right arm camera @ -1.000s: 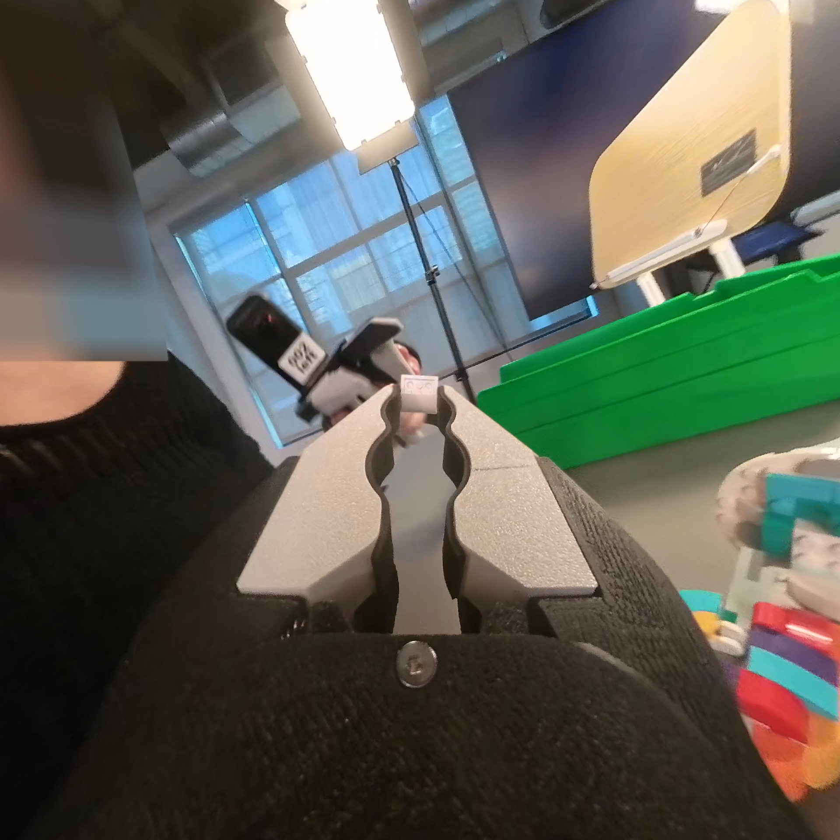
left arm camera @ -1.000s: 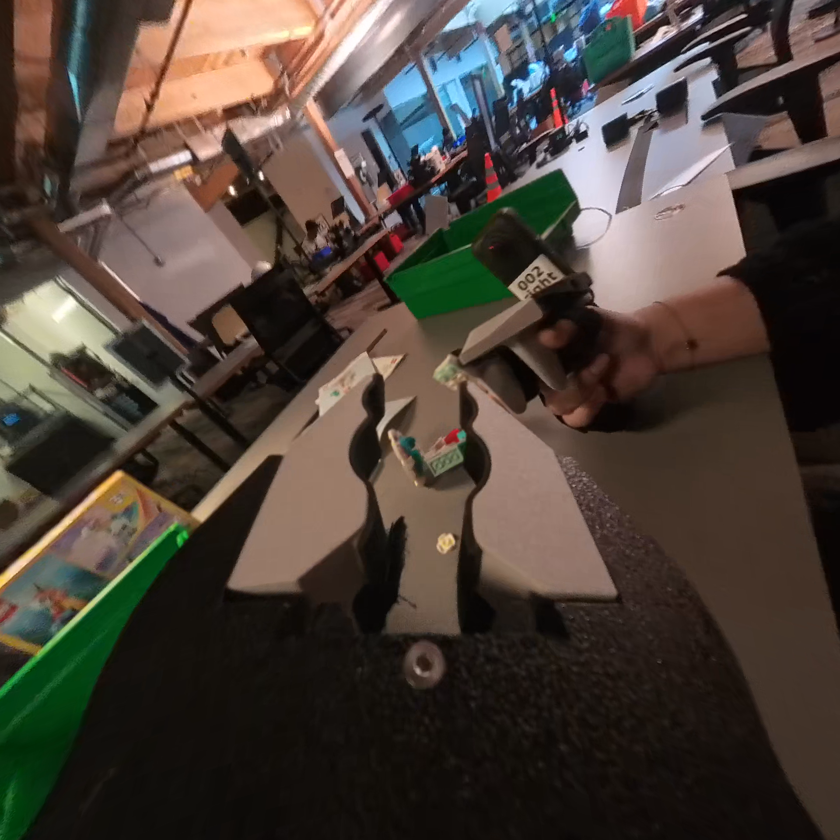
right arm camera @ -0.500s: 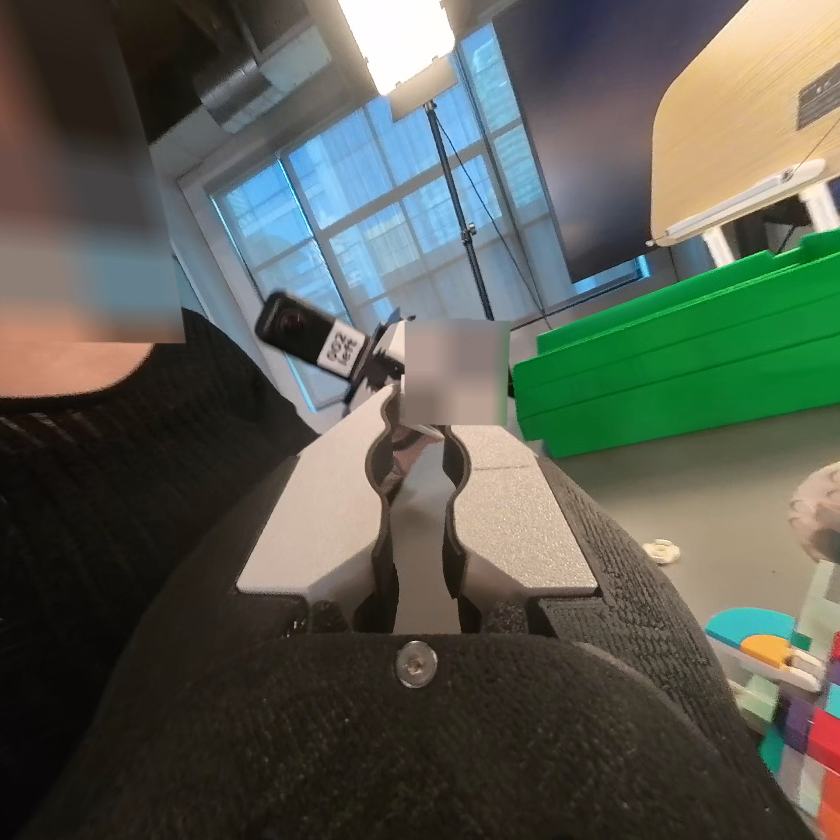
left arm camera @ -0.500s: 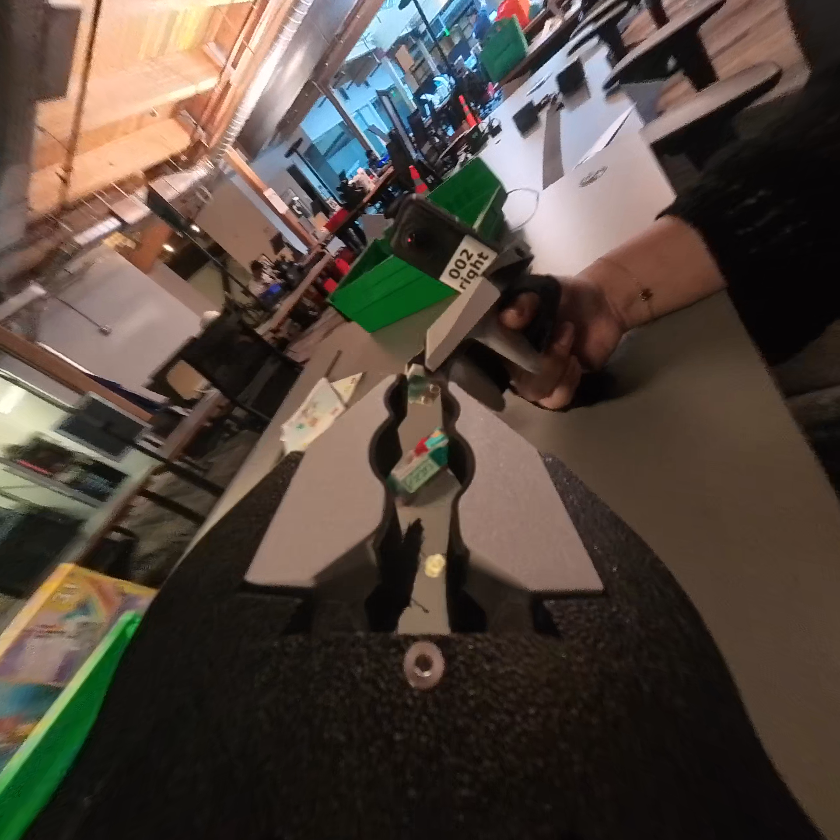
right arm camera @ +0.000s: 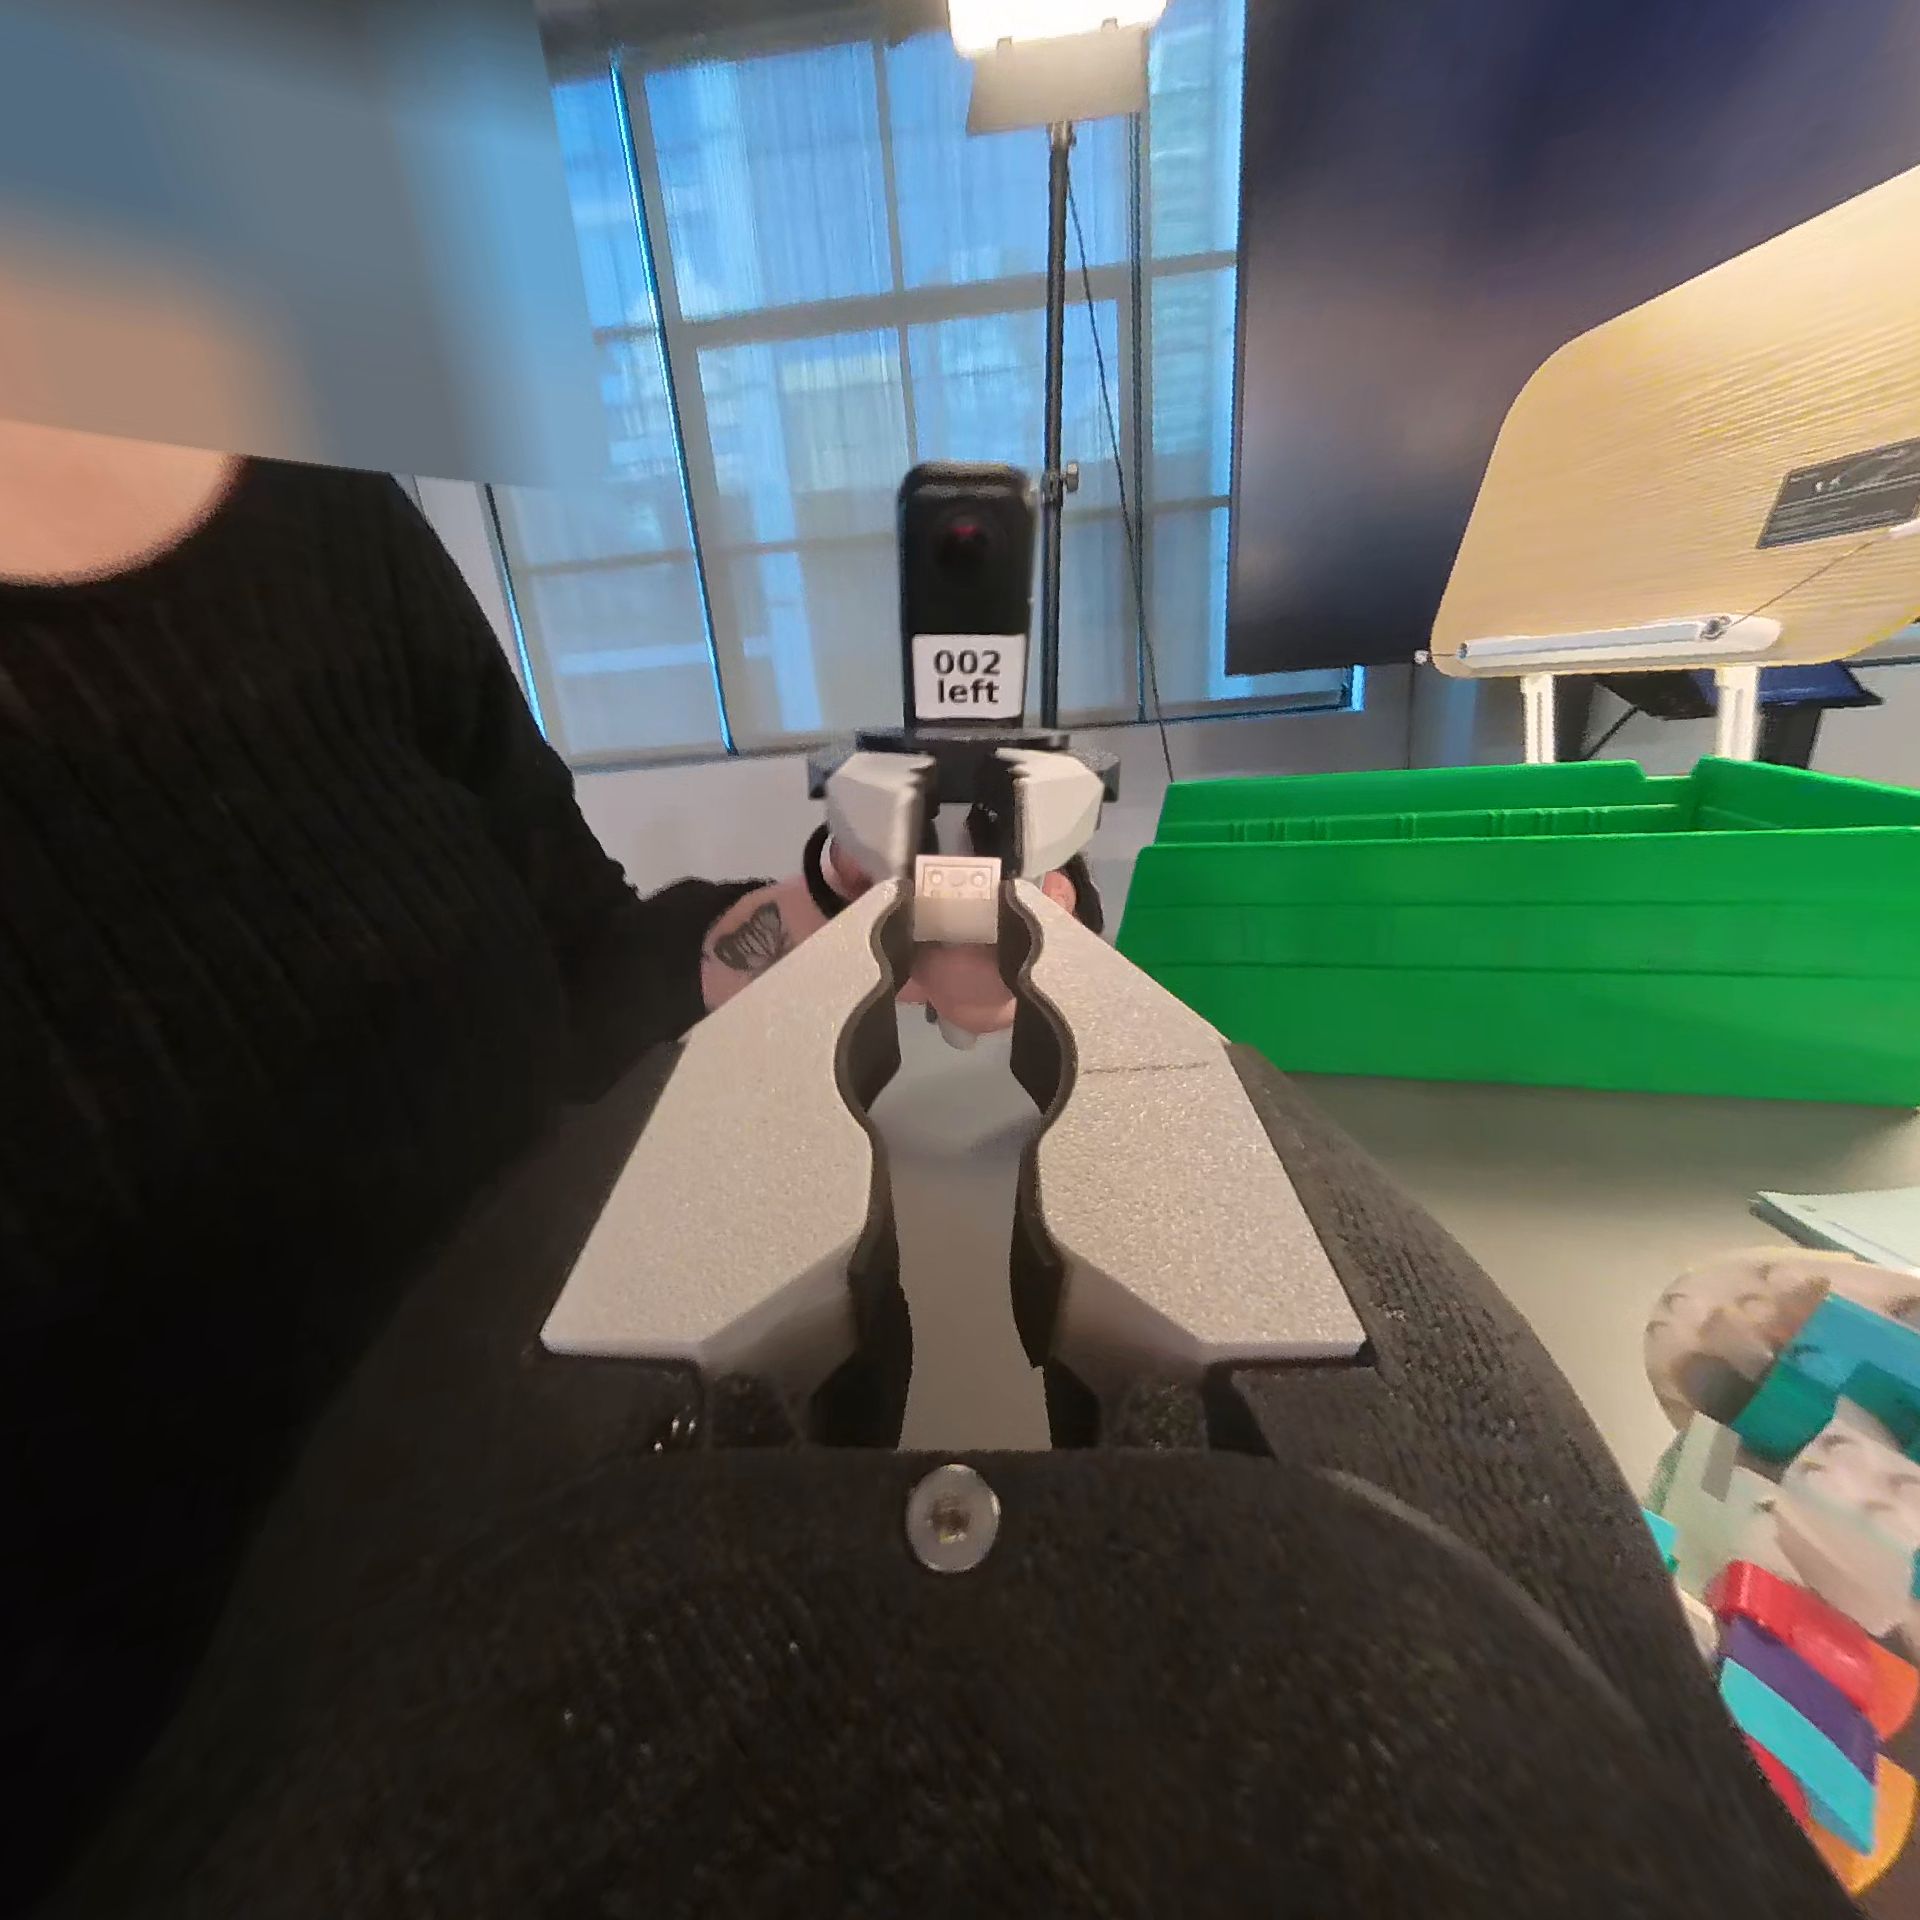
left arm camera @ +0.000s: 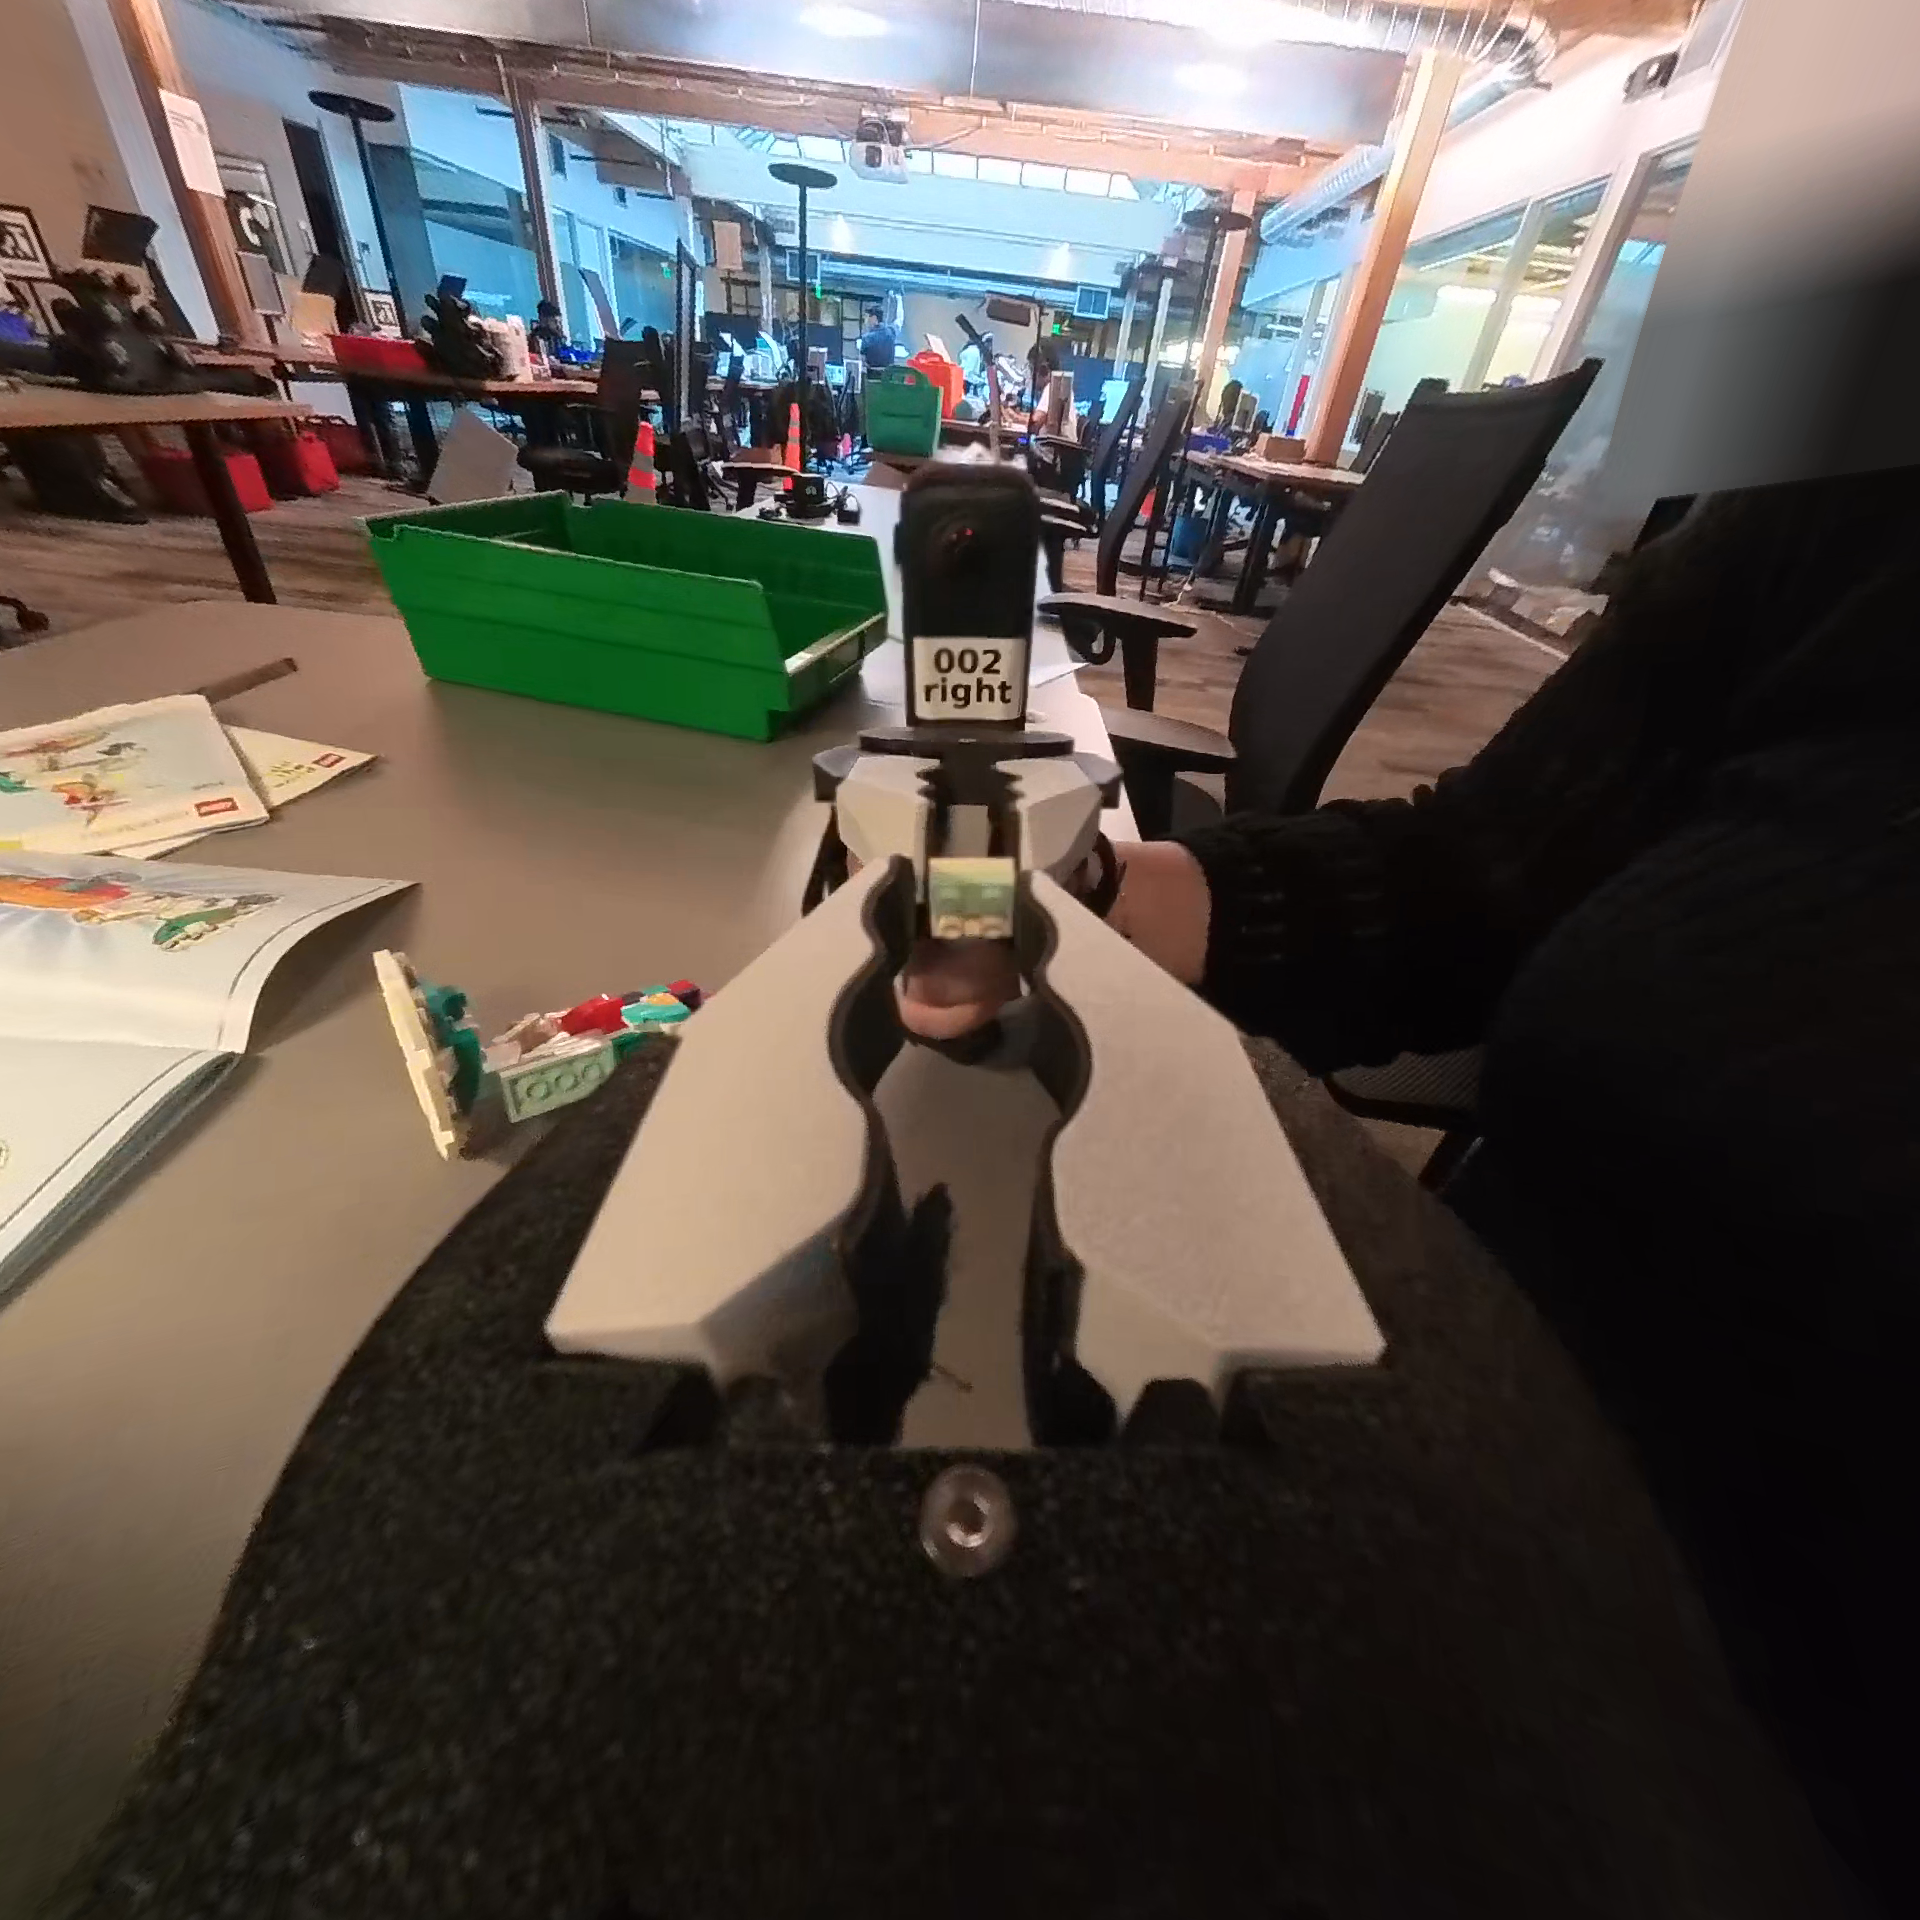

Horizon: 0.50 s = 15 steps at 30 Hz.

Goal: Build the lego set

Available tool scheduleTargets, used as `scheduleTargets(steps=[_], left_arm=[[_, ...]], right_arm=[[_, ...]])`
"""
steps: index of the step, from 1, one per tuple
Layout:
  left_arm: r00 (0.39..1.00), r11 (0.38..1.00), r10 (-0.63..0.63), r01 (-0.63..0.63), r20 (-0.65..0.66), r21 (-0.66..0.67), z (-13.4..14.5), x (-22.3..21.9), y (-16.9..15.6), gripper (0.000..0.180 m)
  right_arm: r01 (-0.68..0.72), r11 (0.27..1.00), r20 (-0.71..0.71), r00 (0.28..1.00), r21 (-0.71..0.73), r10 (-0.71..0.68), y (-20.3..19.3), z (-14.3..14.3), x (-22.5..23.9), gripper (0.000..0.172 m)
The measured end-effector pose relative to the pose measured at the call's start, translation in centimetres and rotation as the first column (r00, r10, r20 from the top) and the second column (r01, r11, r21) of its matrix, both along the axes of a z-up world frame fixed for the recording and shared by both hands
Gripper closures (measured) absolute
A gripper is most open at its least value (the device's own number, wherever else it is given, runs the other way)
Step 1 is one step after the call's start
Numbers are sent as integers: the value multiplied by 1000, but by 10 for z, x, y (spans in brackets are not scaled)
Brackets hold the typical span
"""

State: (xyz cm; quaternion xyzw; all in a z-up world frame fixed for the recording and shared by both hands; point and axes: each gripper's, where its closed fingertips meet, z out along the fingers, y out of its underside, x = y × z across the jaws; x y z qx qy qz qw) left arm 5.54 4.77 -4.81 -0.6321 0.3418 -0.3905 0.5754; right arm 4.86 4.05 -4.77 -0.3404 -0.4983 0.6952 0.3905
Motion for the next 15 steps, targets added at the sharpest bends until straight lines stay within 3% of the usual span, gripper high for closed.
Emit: scheduleTargets(steps=[15], left_arm=[[1000,996,-23,25,19,-88,-10,-3,3,168]], right_arm=[[76,993,4,997,90,-76,2,-7,-3,158]])
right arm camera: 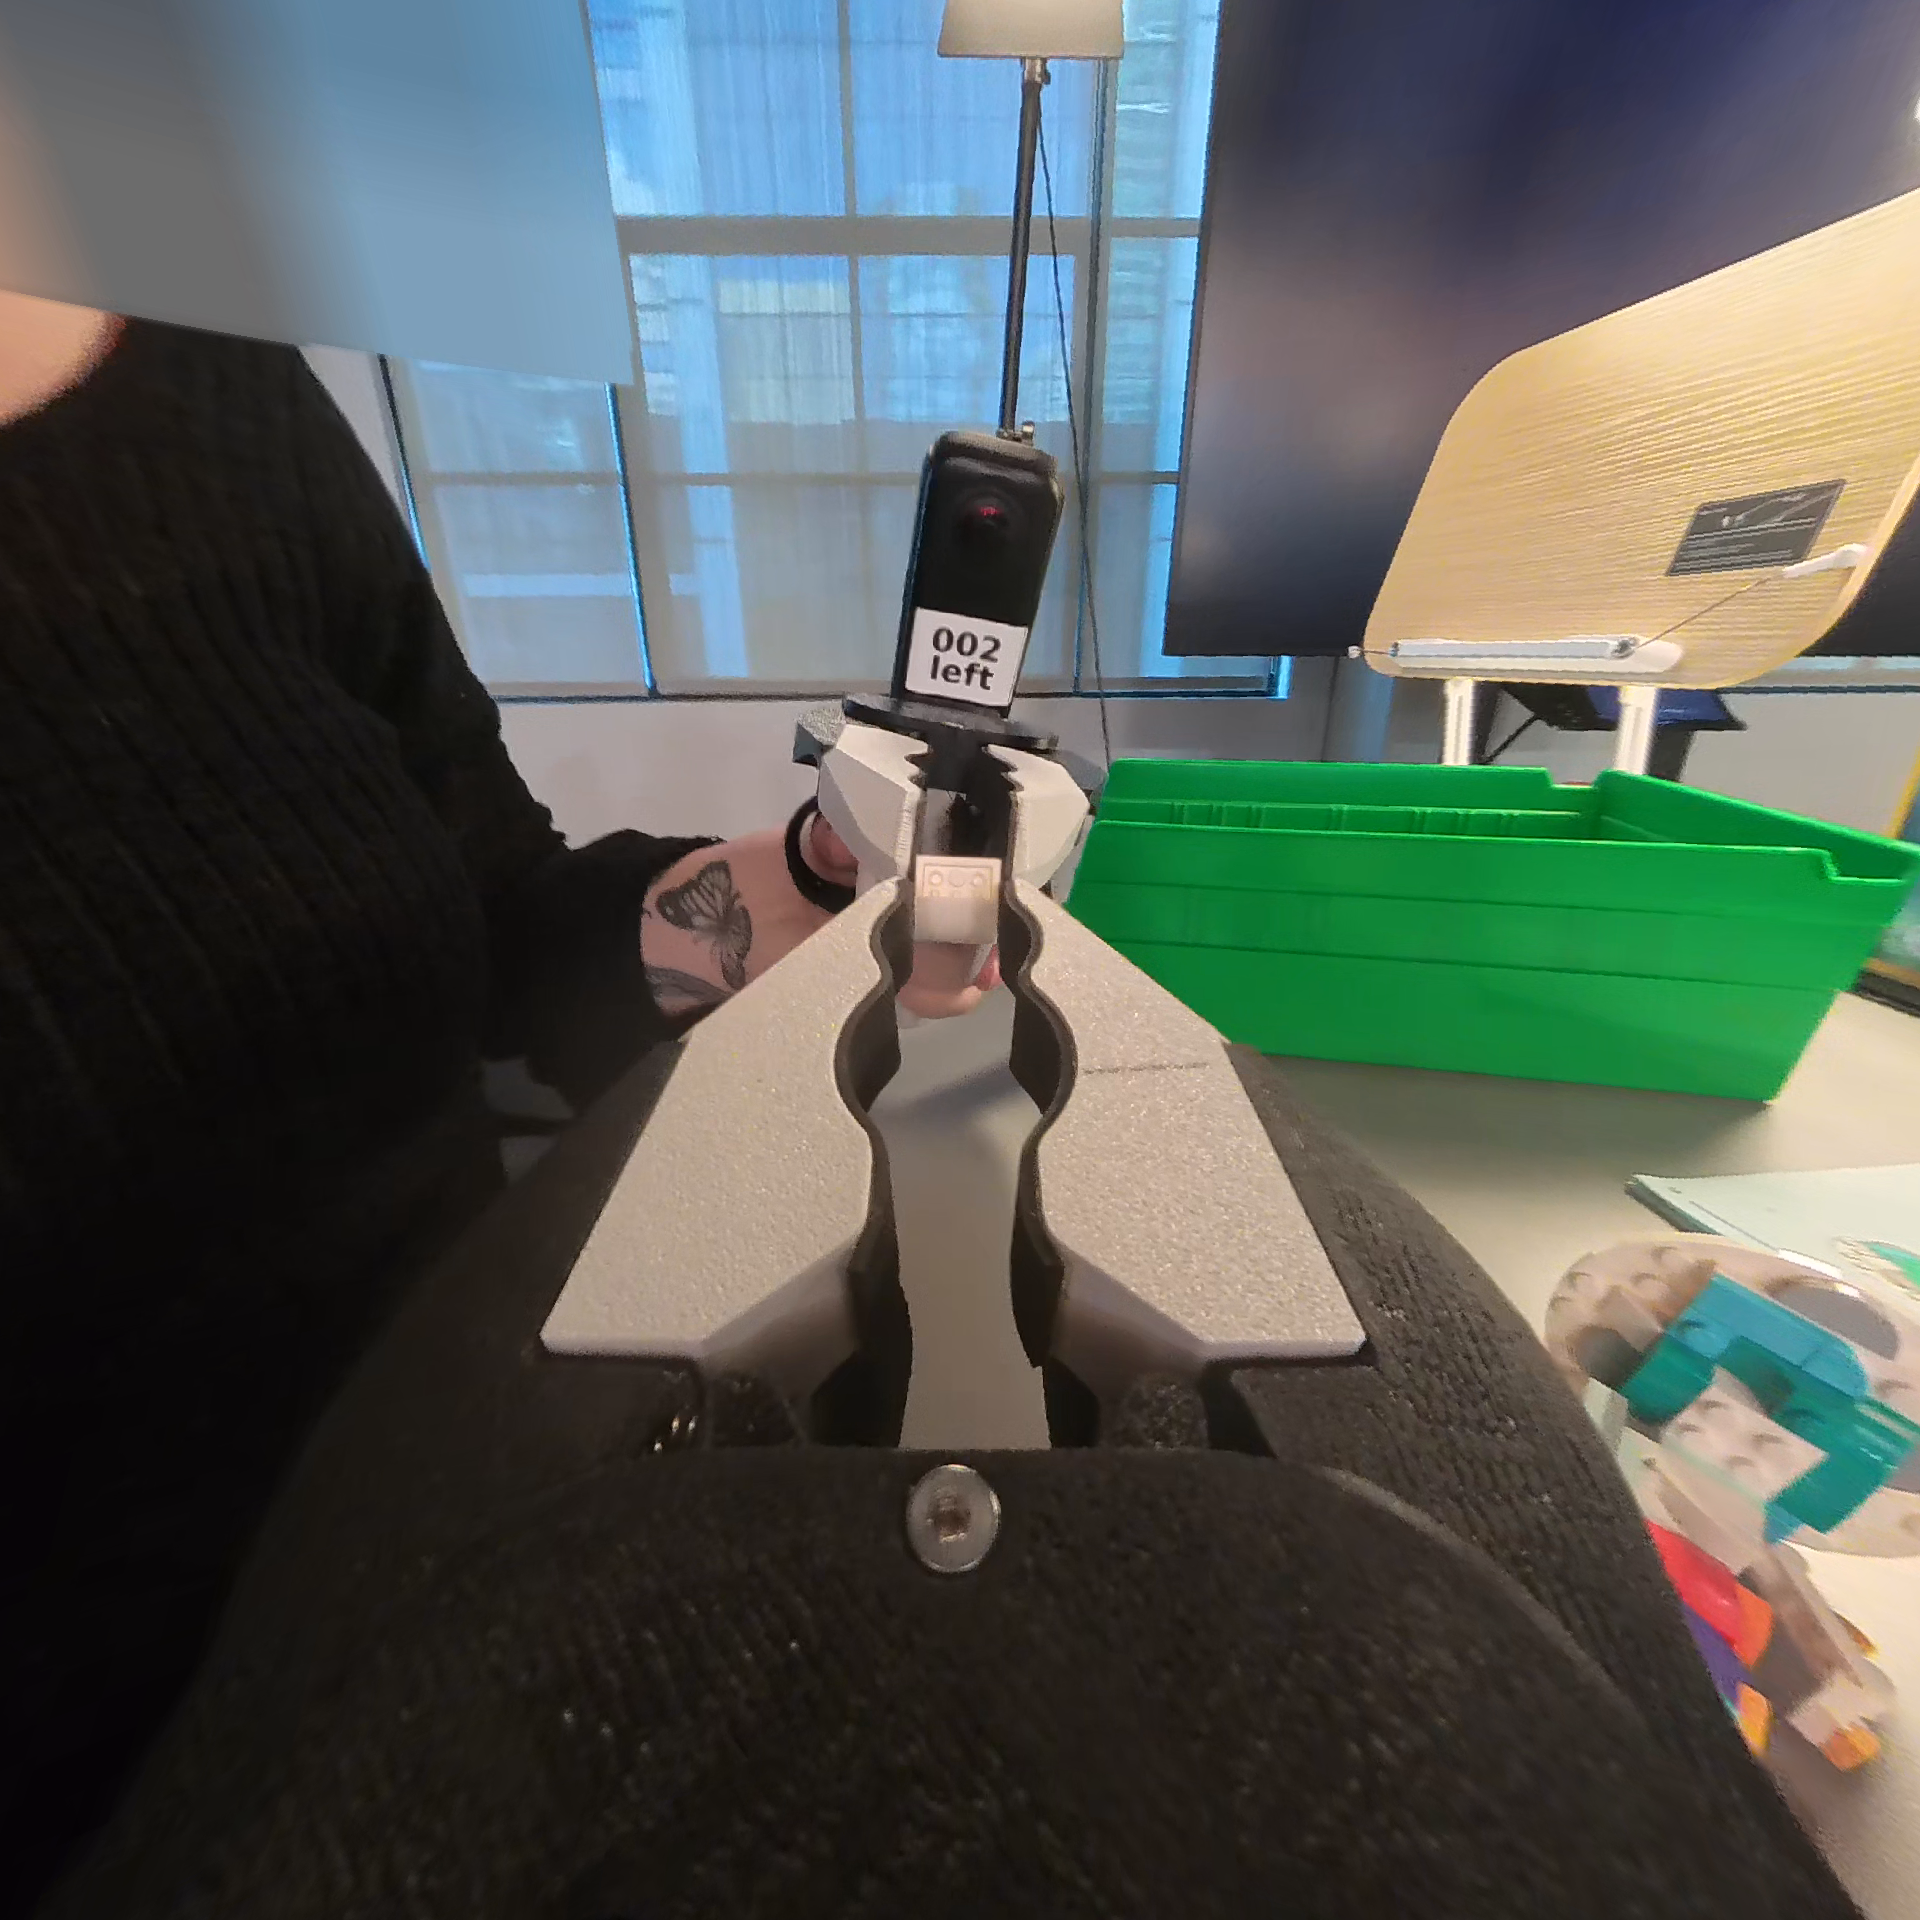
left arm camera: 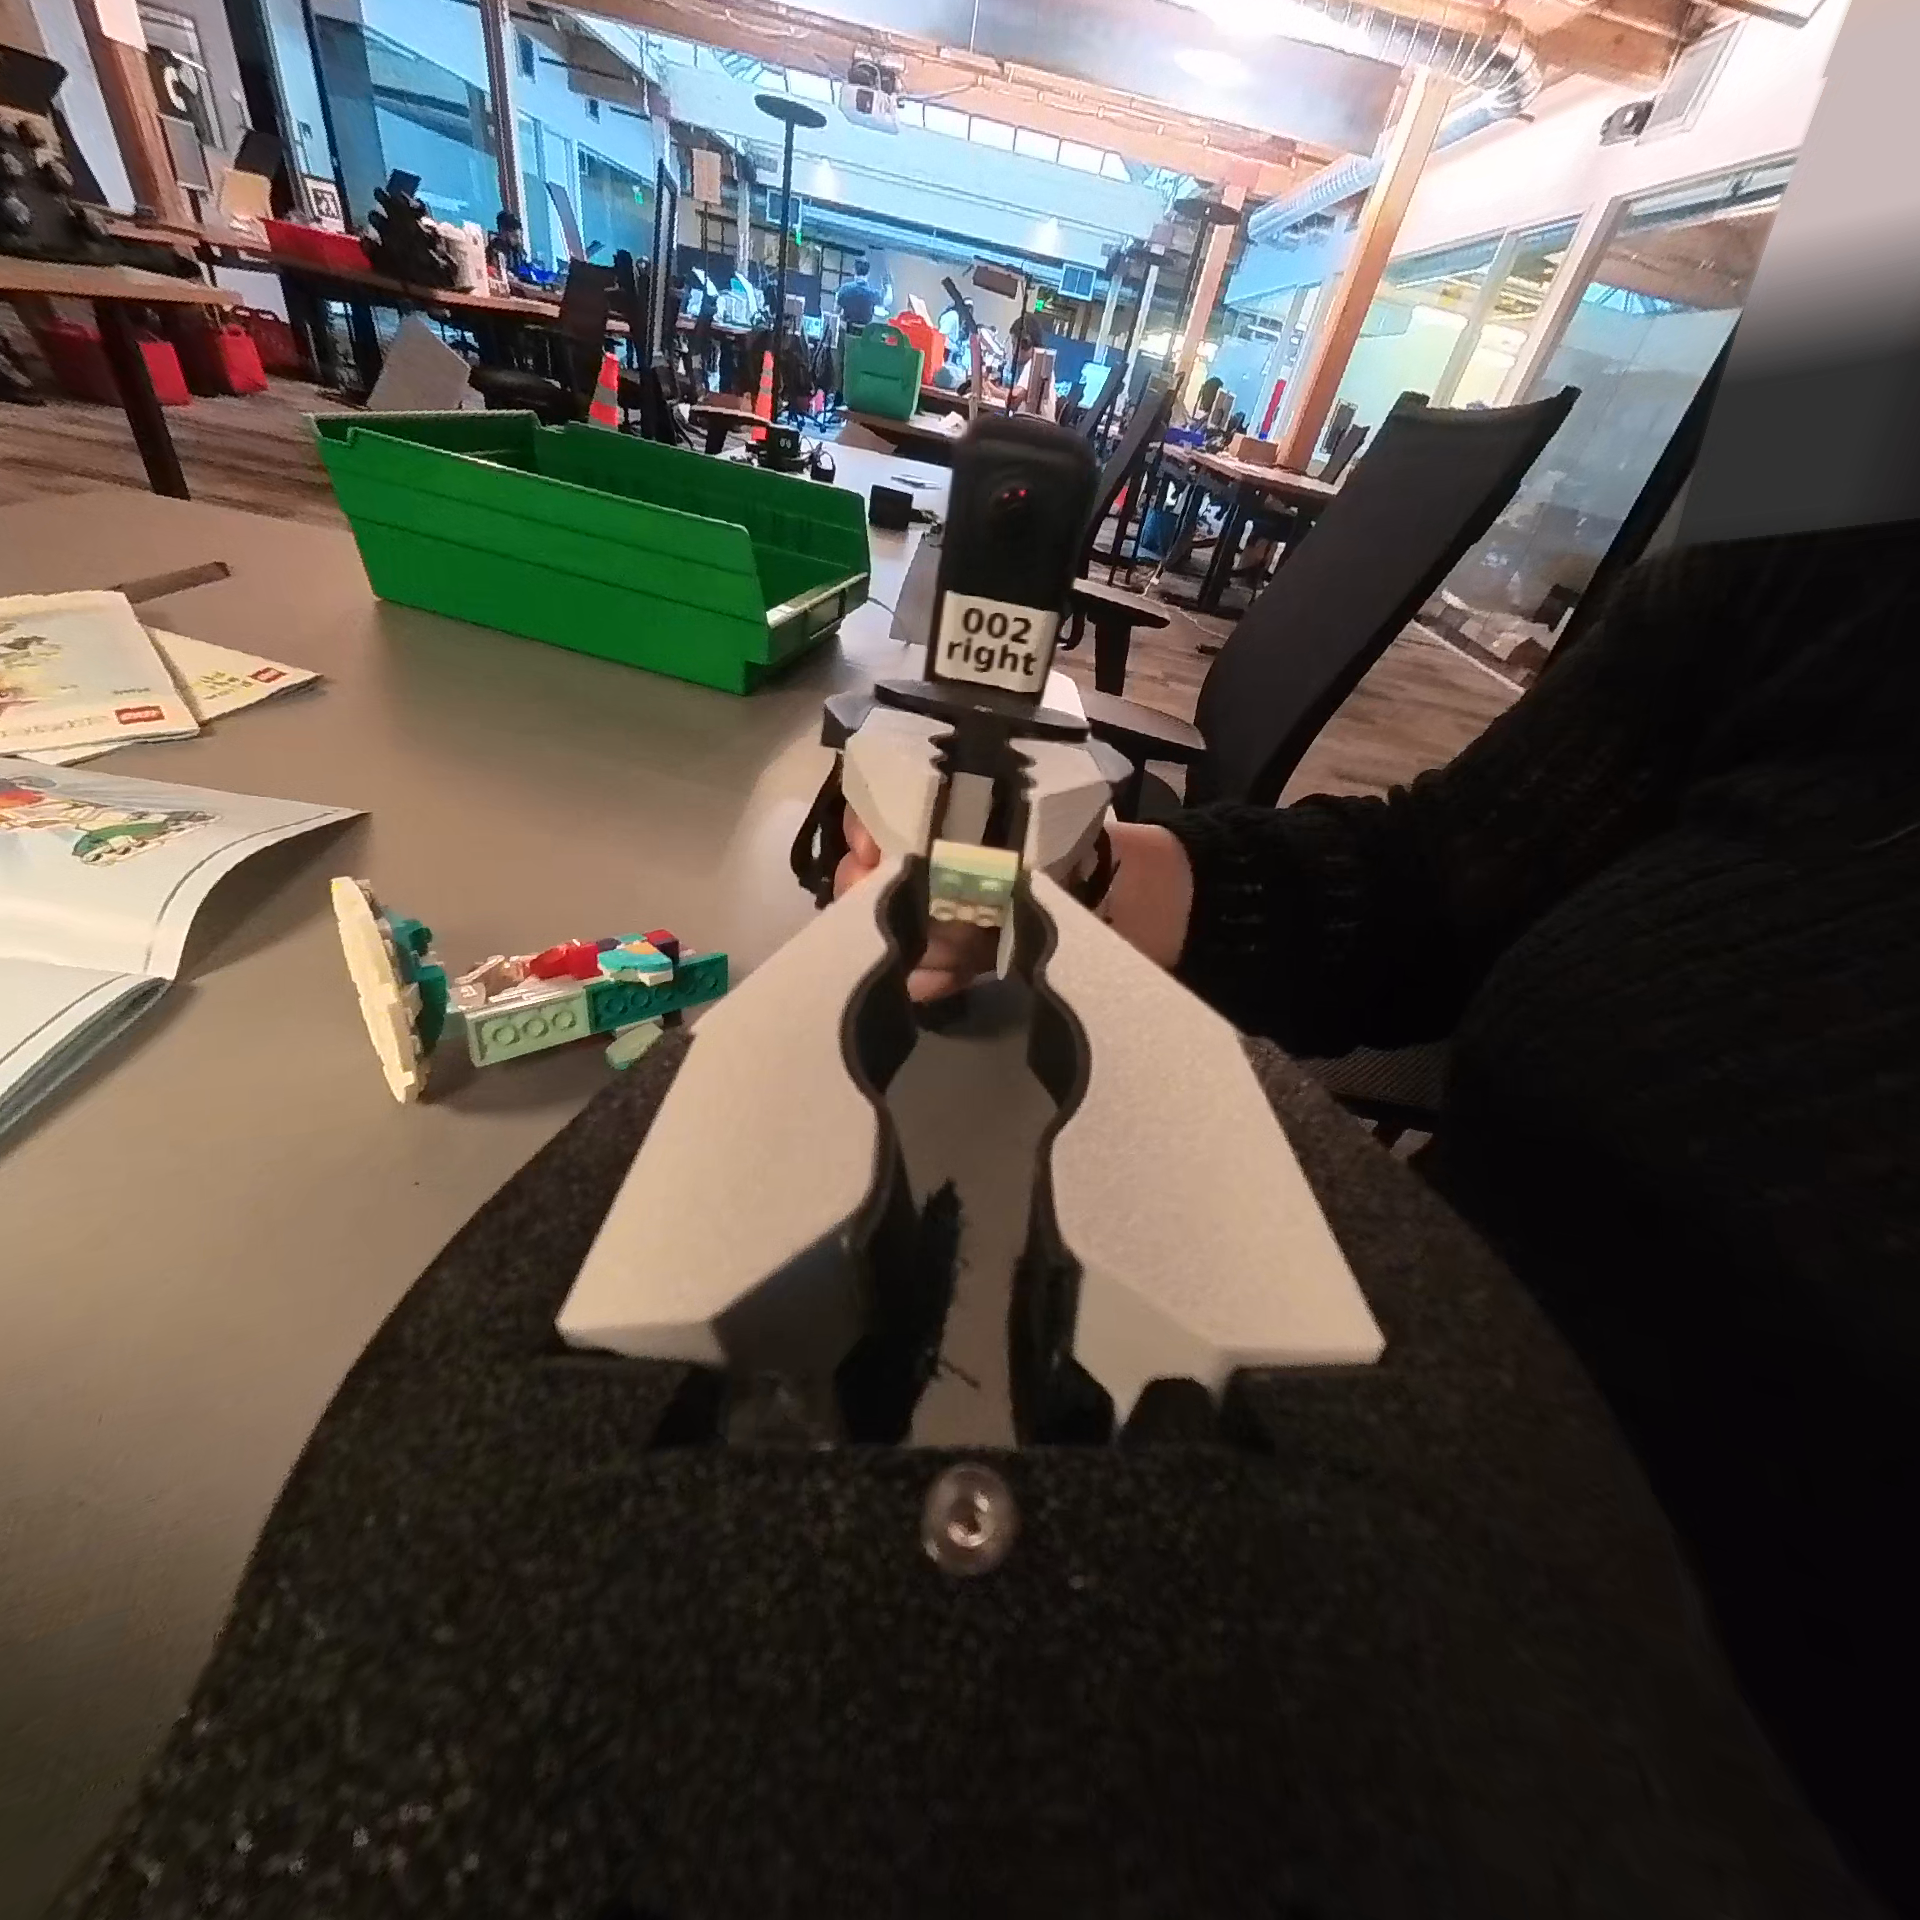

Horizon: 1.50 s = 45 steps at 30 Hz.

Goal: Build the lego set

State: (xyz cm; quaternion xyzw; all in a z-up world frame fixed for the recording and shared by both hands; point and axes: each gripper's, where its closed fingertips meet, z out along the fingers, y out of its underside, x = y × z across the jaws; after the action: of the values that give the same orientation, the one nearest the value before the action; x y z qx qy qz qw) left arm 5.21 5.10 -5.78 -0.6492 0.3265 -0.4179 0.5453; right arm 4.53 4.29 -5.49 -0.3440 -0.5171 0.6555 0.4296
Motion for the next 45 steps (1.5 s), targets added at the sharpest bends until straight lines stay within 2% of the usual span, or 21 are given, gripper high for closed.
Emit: scheduleTargets(steps=[7,11,14,20,22,24,25,27,28,31,34,37,40,45], left_arm=[[997,999,-36,38,-66,27,-7,-1,-3,168],[994,994,-110,110,6,-3,-4,1,-13,169],[993,996,-87,89,75,-21,1,-13,-11,169],[993,997,15,-24,116,76,38,-40,-16,168],[990,985,97,-110,102,136,58,-59,-16,168],[963,946,261,-269,65,182,77,-92,-7,168],[926,906,376,-375,35,194,84,-115,1,168],[792,781,609,-590,-42,203,93,-171,21,168],[726,728,681,-658,-92,190,92,-196,29,168],[623,673,710,-737,-330,59,59,-250,59,168],[570,638,605,-765,-557,-90,6,-287,91,168],[535,619,465,-766,-705,-174,-41,-302,113,167],[565,602,330,-743,-756,-292,-74,-298,125,168],[583,527,235,-749,-778,-402,-107,-300,138,168]], right_arm=[[-14,999,38,999,36,12,-3,-6,0,158],[-158,984,21,987,-85,160,-7,1,10,158],[-197,963,-41,980,-186,193,2,13,21,158],[-116,979,-25,993,-166,113,7,9,18,158],[-92,983,-12,996,-156,91,8,8,14,158],[-86,984,-17,996,-157,85,10,10,15,158],[-82,984,-14,997,-157,80,11,10,14,158],[-76,985,-12,997,-153,75,13,11,13,158],[-75,985,-6,997,-152,75,13,10,11,158],[-74,987,22,997,-145,78,14,4,6,158],[-86,987,33,995,-139,92,10,1,2,158],[-83,987,35,995,-134,88,11,0,2,158],[-78,988,37,996,-131,84,11,-1,1,158],[-80,988,42,995,-129,86,9,-1,1,158]])
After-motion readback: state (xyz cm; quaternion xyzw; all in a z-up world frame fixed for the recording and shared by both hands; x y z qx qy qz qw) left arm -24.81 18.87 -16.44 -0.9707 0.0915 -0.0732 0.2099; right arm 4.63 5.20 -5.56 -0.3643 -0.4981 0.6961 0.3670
